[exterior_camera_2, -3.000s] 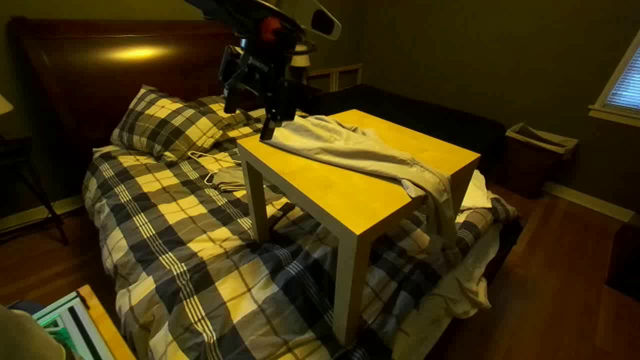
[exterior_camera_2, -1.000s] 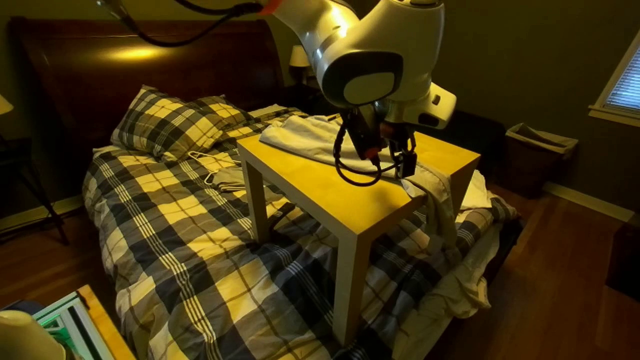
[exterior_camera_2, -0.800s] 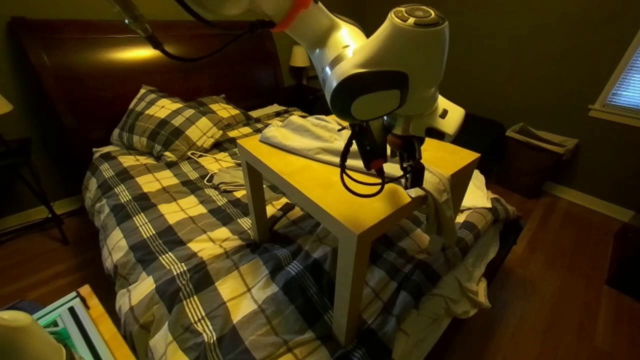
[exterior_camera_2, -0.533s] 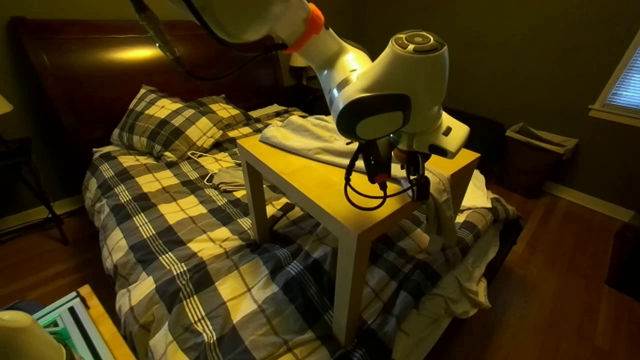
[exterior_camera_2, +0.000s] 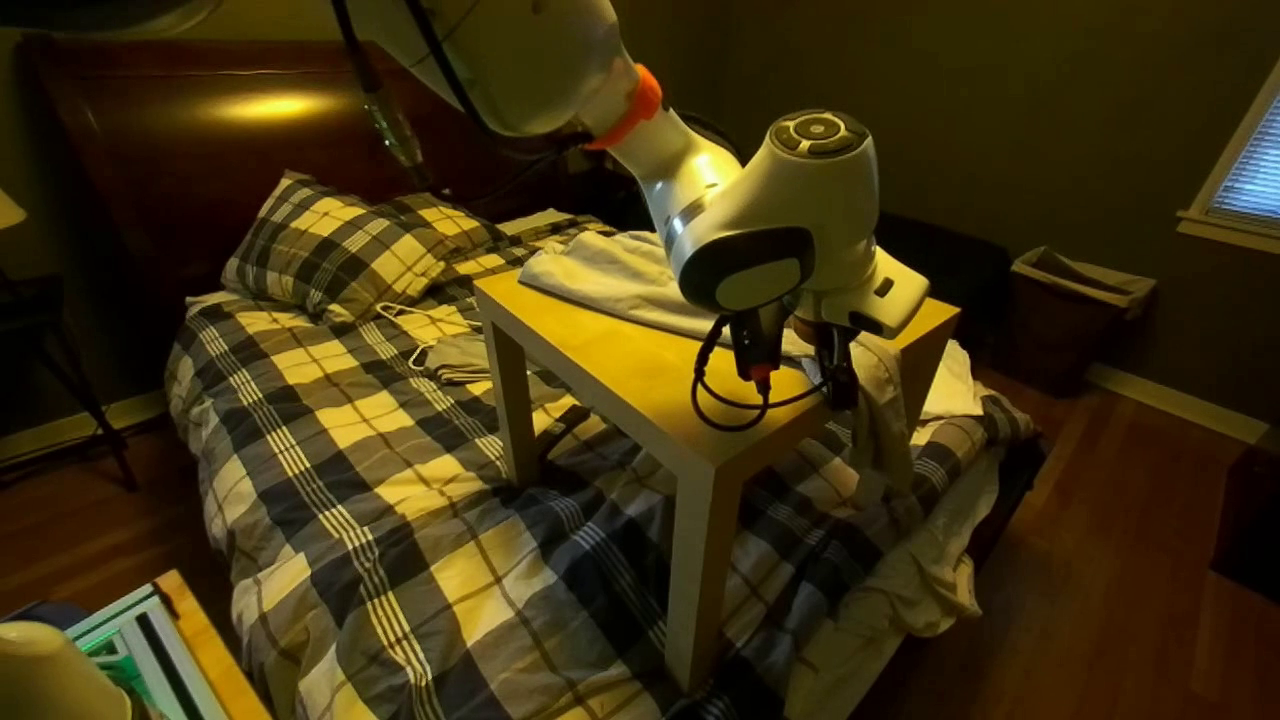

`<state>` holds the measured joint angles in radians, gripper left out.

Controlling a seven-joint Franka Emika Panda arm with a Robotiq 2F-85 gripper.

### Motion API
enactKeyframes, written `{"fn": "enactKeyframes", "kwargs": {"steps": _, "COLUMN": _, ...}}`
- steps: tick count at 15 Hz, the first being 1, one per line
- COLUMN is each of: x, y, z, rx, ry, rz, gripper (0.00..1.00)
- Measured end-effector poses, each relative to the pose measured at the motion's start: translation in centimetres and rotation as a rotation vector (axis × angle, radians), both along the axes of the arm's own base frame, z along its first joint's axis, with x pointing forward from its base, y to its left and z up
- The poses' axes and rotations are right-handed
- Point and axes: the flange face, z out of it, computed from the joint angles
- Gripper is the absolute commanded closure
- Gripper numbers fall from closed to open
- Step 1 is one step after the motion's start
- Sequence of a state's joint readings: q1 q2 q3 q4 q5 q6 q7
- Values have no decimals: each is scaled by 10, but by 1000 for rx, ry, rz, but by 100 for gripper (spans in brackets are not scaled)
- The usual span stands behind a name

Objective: Fold the cloth on the table and then put it on the bed

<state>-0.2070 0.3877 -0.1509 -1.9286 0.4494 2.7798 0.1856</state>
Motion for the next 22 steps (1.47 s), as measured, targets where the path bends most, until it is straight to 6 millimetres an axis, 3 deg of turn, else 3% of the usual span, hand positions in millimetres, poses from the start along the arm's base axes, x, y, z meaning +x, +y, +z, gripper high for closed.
{"fn": "enactKeyframes", "kwargs": {"steps": 7, "x": 7, "y": -13, "z": 19, "rx": -24, "ry": -68, "rz": -29, "gripper": 100}}
{"fn": "enactKeyframes", "kwargs": {"steps": 12, "x": 18, "y": 0, "z": 42, "rx": 14, "ry": -135, "rz": -28, "gripper": 100}}
{"fn": "enactKeyframes", "kwargs": {"steps": 15, "x": 20, "y": 10, "z": 66, "rx": 38, "ry": -192, "rz": -9, "gripper": 100}}
{"fn": "enactKeyframes", "kwargs": {"steps": 18, "x": 18, "y": 28, "z": 111, "rx": 2, "ry": -256, "rz": 63, "gripper": 100}}
{"fn": "enactKeyframes", "kwargs": {"steps": 22, "x": 3, "y": 69, "z": 184, "rx": -84, "ry": -344, "rz": 192, "gripper": 100}}
